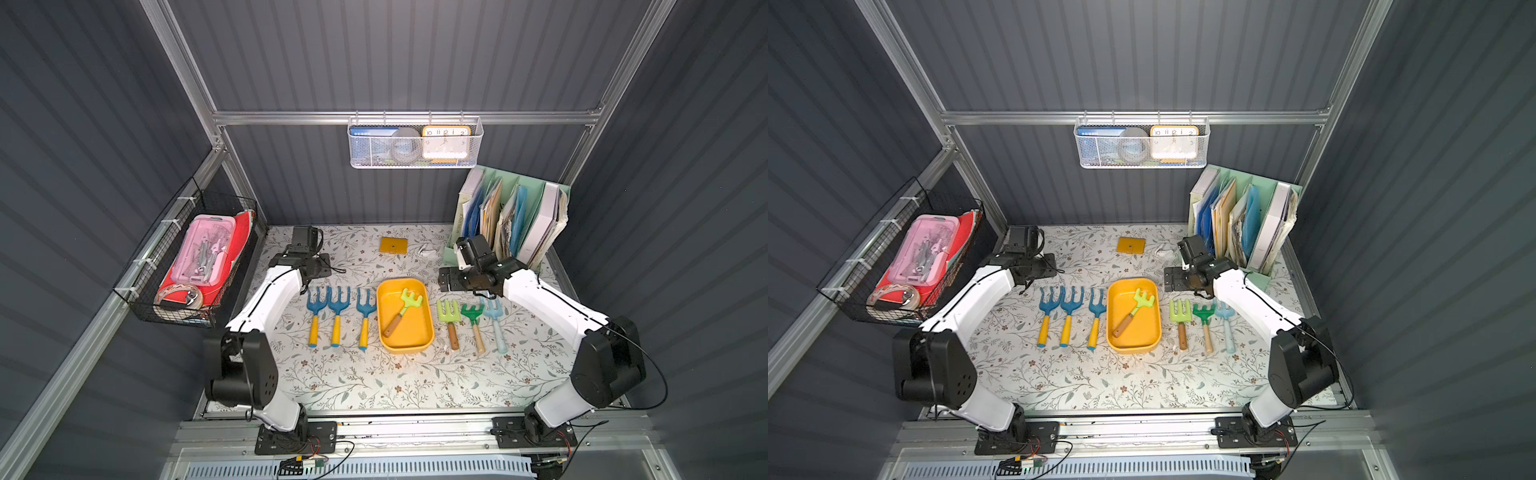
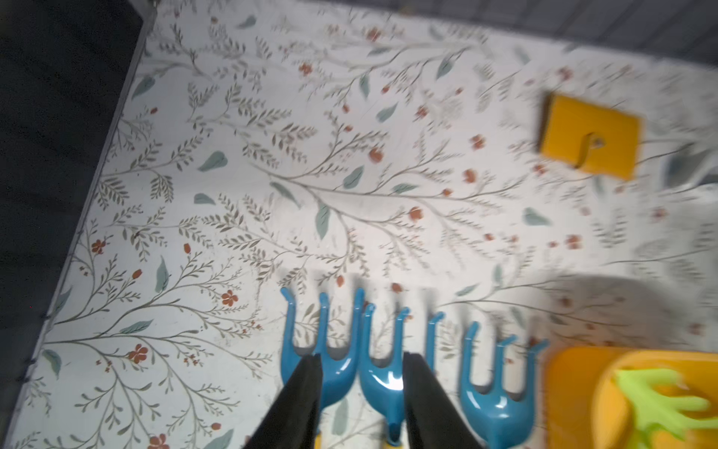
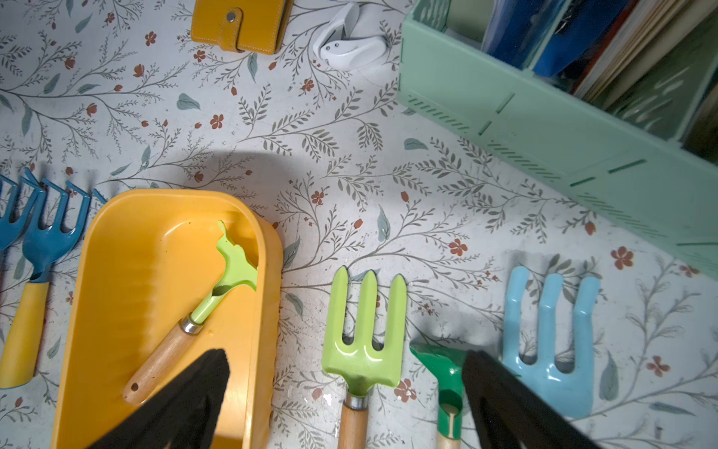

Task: Take the hand rake out of the storage box
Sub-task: Pick up the rake from the storage box.

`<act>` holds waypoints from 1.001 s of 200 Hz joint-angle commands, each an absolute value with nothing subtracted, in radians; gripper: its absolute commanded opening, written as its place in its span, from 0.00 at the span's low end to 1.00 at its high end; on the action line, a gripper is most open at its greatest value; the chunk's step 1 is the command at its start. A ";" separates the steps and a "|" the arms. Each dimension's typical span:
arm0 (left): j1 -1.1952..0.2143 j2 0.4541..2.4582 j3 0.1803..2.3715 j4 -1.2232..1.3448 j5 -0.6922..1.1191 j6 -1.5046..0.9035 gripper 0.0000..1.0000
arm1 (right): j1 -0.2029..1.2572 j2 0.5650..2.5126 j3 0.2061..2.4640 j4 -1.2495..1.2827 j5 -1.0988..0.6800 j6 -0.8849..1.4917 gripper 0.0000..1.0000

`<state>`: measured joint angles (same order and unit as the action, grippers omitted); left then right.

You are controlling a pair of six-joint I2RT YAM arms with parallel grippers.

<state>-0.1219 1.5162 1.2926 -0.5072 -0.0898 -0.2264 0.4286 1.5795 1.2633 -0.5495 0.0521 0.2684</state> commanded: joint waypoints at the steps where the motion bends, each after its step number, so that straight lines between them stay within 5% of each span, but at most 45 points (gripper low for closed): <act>1: -0.235 1.458 1.252 -0.512 -0.022 -0.304 0.41 | 0.410 1.550 1.244 -0.554 0.075 0.271 0.99; 106: -0.686 1.712 1.330 -0.540 -0.203 -0.461 0.41 | 0.345 1.508 1.236 -0.560 0.073 0.273 0.99; 200: -0.759 1.888 1.364 -0.553 -0.262 -0.497 0.41 | 0.337 1.502 1.221 -0.556 0.055 0.275 0.99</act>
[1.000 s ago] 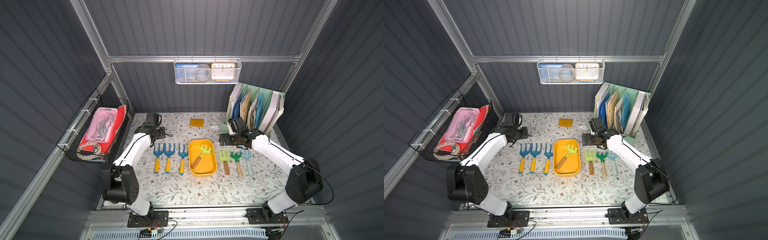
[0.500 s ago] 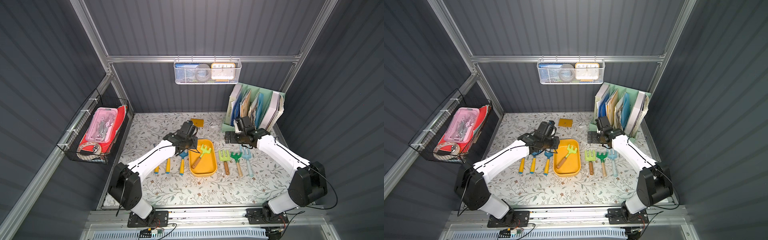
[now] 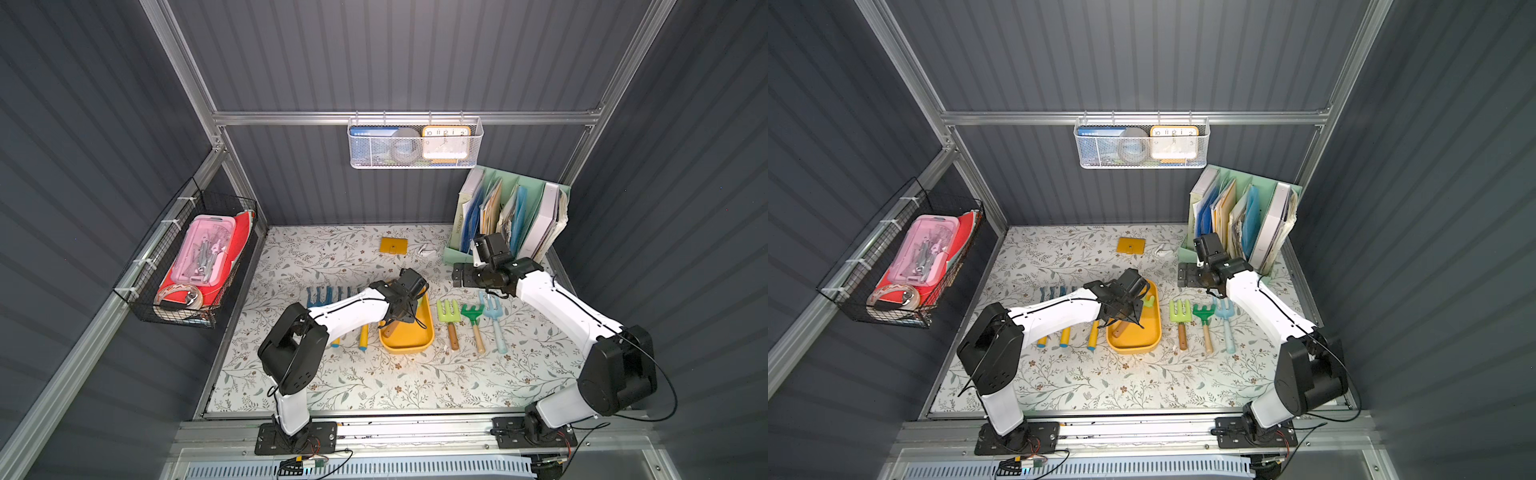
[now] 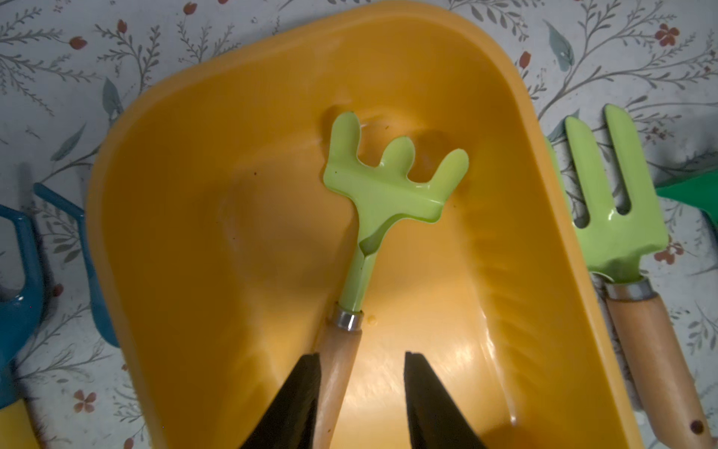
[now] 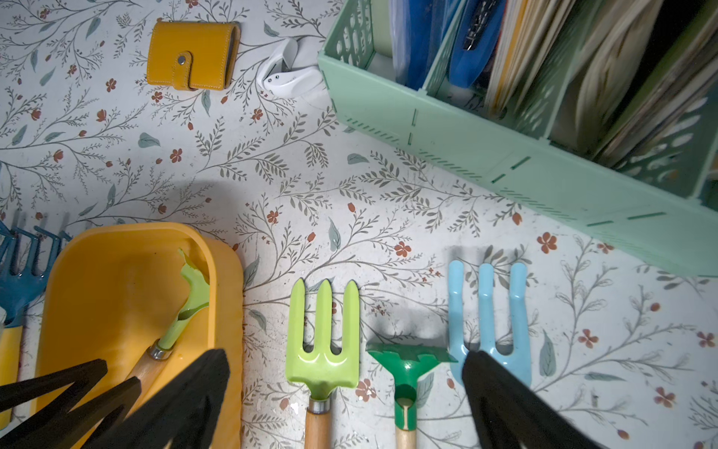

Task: Take the hand rake out of the storage box
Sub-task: Pick up the rake from the storage box.

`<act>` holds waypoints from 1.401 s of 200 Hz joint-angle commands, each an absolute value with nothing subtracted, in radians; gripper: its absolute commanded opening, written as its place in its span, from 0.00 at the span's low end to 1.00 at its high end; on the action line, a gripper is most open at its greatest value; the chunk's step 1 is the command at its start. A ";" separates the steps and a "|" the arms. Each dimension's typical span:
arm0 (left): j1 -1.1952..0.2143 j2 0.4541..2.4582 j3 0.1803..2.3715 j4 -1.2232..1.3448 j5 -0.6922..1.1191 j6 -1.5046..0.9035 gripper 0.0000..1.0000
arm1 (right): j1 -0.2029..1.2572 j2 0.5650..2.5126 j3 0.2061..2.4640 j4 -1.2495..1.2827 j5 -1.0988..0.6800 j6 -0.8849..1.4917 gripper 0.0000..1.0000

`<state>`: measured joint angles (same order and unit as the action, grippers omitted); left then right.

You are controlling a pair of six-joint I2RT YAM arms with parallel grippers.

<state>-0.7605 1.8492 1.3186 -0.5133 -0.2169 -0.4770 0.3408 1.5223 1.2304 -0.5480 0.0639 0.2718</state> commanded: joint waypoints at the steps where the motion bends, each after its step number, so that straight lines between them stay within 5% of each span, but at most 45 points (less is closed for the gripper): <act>1: -0.759 1.890 1.365 -0.553 -0.263 -0.497 0.41 | 0.337 1.502 1.221 -0.557 0.055 0.275 0.99; 113: -0.759 2.050 1.390 -0.539 -0.231 -0.467 0.41 | 0.337 1.511 1.216 -0.541 0.025 0.272 0.99; 174: -0.759 2.055 1.397 -0.531 -0.229 -0.451 0.24 | 0.337 1.509 1.222 -0.539 0.011 0.274 0.99; 280: -0.758 1.915 1.479 -0.577 -0.233 -0.428 0.14 | 0.337 1.512 1.231 -0.541 0.001 0.277 0.99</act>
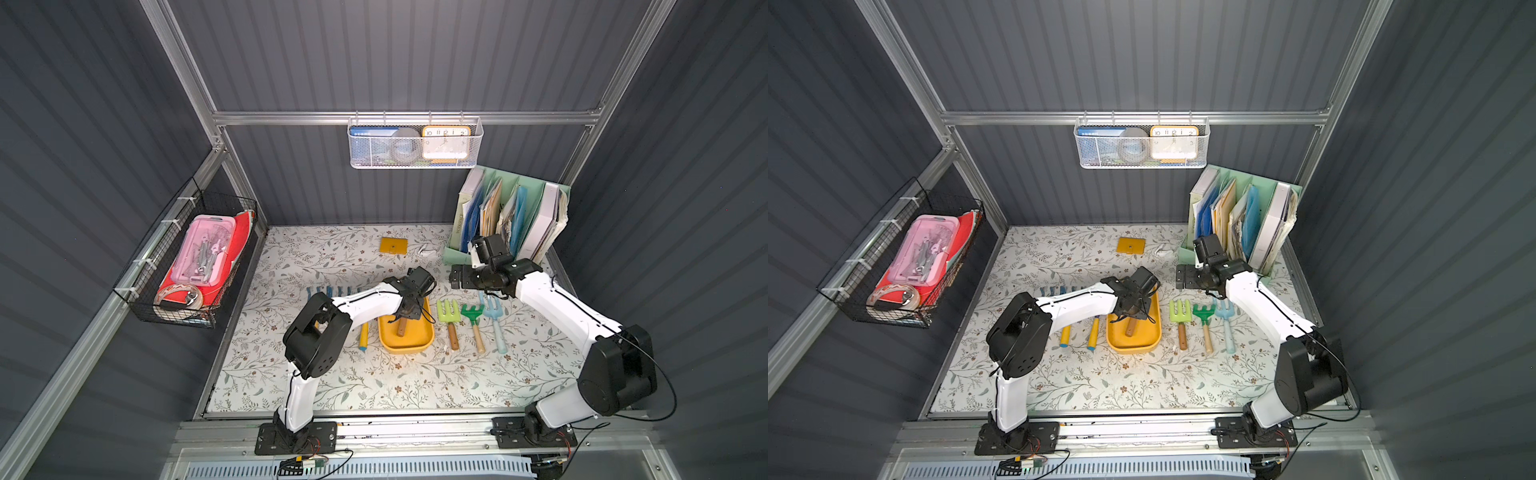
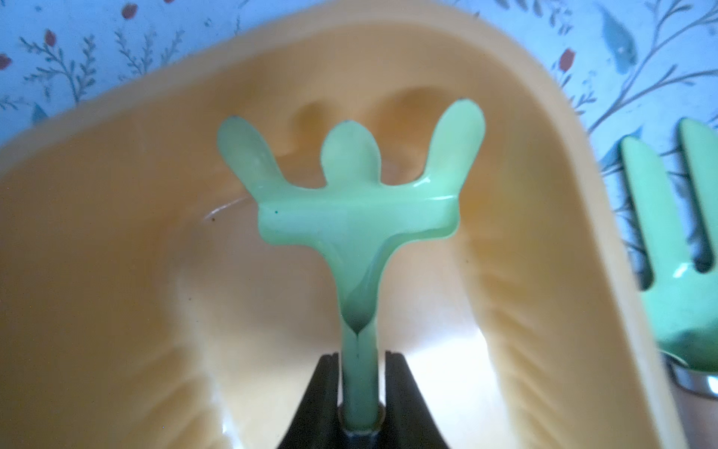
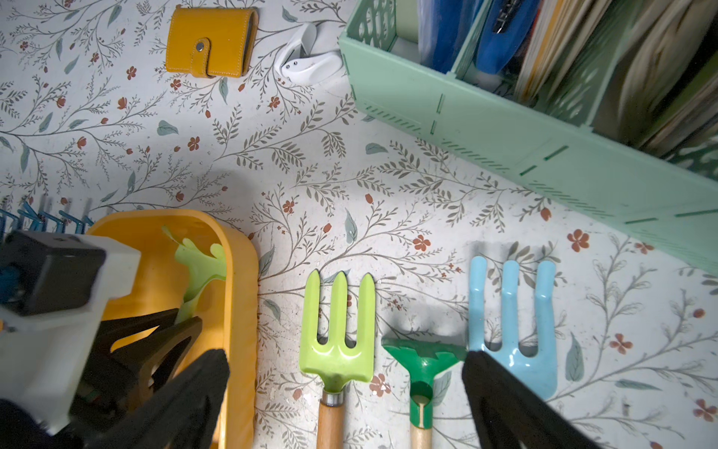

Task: Take the hand rake out of the storage box
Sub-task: Pick up the rake from the storage box, then place the rake at the center of the board.

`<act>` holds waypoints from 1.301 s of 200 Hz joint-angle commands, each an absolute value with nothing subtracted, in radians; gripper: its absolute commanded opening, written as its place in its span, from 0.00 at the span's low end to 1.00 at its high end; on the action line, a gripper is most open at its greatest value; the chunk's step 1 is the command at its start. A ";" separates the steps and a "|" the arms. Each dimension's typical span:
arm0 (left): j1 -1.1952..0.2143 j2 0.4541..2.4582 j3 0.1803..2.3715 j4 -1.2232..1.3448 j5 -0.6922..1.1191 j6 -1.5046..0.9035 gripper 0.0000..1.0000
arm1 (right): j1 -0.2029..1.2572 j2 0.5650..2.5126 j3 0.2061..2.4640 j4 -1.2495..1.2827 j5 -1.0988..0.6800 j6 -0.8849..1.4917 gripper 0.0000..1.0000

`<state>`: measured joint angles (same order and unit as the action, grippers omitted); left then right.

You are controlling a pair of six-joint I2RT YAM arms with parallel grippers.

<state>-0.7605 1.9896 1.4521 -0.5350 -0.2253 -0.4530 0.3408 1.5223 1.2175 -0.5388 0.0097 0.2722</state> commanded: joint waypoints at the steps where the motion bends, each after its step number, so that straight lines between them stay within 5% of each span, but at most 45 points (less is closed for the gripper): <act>1: -0.758 1.913 1.479 -0.577 -0.233 -0.428 0.14 | 0.337 1.512 1.232 -0.542 0.000 0.277 0.99; 83: -0.697 1.811 1.484 -0.607 -0.247 -0.410 0.13 | 0.337 1.518 1.241 -0.551 0.004 0.269 0.99; 181: -0.184 1.485 1.162 -0.552 -0.285 -0.185 0.11 | 0.339 1.532 1.247 -0.549 -0.026 0.256 0.99; 260: 0.055 1.527 1.066 -0.520 -0.379 -0.071 0.11 | 0.365 1.581 1.301 -0.574 -0.057 0.243 0.99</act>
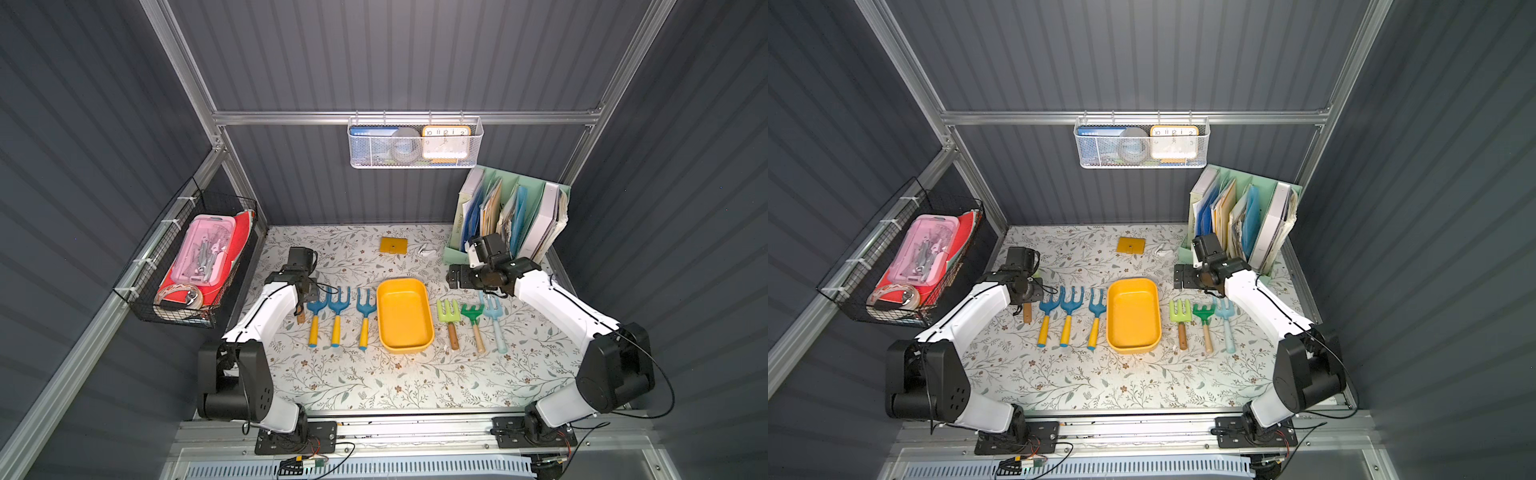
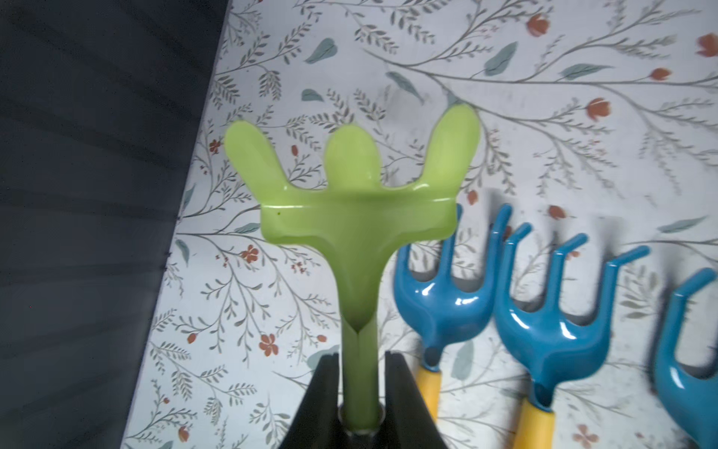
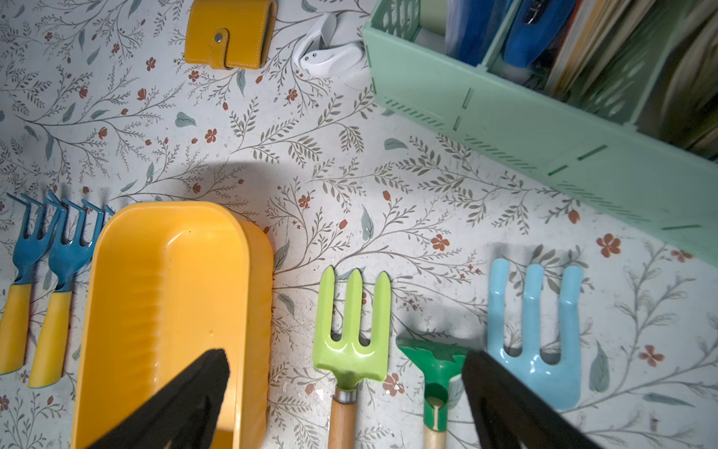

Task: Take the hand rake out of the storage box
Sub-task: Place the rake at the center of the board.

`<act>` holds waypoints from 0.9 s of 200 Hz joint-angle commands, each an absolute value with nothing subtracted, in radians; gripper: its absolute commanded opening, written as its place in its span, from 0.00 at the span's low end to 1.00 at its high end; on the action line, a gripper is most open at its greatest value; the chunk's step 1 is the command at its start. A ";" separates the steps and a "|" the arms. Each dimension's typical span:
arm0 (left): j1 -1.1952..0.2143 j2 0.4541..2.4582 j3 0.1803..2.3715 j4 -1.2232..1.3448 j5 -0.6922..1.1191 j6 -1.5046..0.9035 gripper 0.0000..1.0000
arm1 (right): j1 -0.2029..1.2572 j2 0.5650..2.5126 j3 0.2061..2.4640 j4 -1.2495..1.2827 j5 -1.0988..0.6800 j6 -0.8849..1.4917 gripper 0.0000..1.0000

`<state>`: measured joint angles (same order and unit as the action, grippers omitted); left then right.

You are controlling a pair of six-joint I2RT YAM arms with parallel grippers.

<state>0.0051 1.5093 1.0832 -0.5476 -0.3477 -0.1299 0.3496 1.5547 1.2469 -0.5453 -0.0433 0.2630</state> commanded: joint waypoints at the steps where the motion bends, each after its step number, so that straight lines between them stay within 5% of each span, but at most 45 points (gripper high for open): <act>1: 0.057 1.528 1.066 -0.520 -0.380 -0.071 0.11 | 0.365 1.582 1.302 -0.575 -0.057 0.243 0.99; 180: 0.077 1.753 1.080 -0.517 -0.414 -0.078 0.13 | 0.396 1.638 1.324 -0.556 -0.054 0.256 0.99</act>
<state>0.0711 1.7332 1.0645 -0.5076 -0.3973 -0.0841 0.3893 1.6302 1.3029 -0.5472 -0.0536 0.2535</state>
